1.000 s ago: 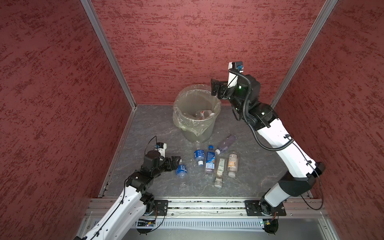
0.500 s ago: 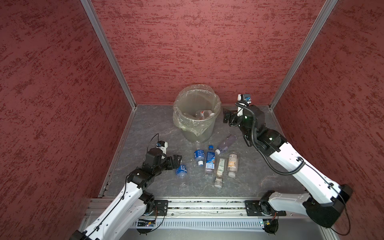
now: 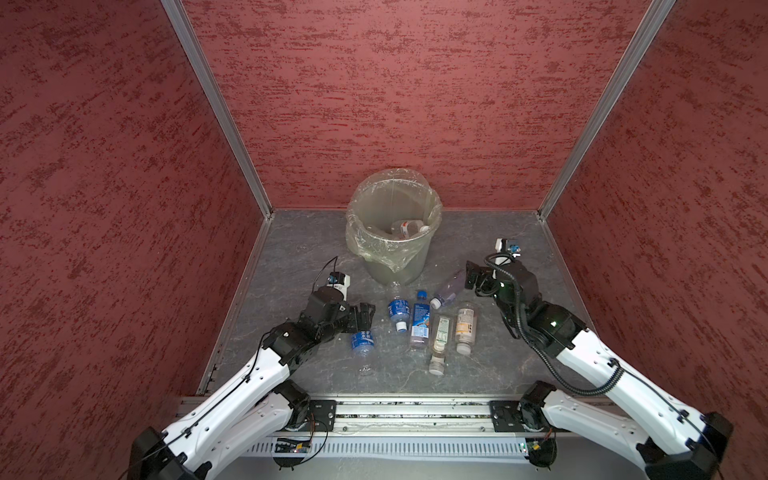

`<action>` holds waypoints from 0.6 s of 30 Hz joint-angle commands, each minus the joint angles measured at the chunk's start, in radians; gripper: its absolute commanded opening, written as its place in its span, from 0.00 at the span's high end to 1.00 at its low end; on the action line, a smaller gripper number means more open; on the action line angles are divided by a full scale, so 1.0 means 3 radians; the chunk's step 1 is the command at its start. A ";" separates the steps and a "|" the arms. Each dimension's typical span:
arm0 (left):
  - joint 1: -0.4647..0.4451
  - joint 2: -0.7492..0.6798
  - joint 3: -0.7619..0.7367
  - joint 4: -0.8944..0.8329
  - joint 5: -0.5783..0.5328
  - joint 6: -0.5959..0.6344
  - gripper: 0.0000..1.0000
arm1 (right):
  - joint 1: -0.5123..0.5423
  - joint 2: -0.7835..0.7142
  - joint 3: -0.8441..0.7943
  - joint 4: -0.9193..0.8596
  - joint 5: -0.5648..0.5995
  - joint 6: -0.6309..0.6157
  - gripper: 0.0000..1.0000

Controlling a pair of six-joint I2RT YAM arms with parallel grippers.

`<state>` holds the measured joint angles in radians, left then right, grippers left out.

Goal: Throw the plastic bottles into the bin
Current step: 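Draw the right gripper back while the left gripper approaches the blue-label bottle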

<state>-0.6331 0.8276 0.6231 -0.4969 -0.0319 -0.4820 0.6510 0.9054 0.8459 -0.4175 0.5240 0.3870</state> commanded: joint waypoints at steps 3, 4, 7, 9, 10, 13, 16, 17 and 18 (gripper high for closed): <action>-0.0324 0.0258 0.0241 -0.0108 -0.0425 -0.0076 0.16 | -0.0016 -0.0270 -0.0305 -0.0158 -0.0017 0.0330 0.01; -0.0374 0.0325 0.0284 -0.0141 -0.0469 -0.0107 0.16 | -0.0017 -0.0313 -0.0359 -0.0190 -0.0028 0.0366 0.02; -0.0482 0.0483 0.0389 -0.0293 -0.0629 -0.0269 0.17 | -0.0018 -0.0414 -0.0475 -0.0277 -0.0049 0.0449 0.02; -0.0541 0.0556 0.0454 -0.0437 -0.0739 -0.0427 0.19 | -0.0017 -0.0467 -0.0540 -0.0321 -0.0078 0.0483 0.02; -0.0570 0.0588 0.0492 -0.0559 -0.0837 -0.0551 0.19 | -0.0017 -0.0489 -0.0569 -0.0339 -0.0097 0.0499 0.03; -0.0633 0.0686 0.0604 -0.0890 -0.1029 -0.0856 0.19 | -0.0017 -0.0527 -0.0660 -0.0357 -0.0143 0.0572 0.03; -0.0669 0.0799 0.0687 -0.1085 -0.0975 -0.1042 0.20 | -0.0014 -0.0568 -0.0781 -0.0310 -0.0169 0.0636 0.03; -0.0684 0.0832 0.0709 -0.1138 -0.0942 -0.1087 0.20 | -0.0010 -0.0578 -0.0825 -0.0292 -0.0187 0.0649 0.03; -0.0691 0.0858 0.0725 -0.1176 -0.0918 -0.1115 0.20 | -0.0015 -0.0579 -0.0858 -0.0277 -0.0196 0.0663 0.03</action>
<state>-0.8291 1.0695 0.8165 -0.7570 -0.2897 -0.7368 0.6506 0.7437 0.6113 -0.5026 0.4835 0.5423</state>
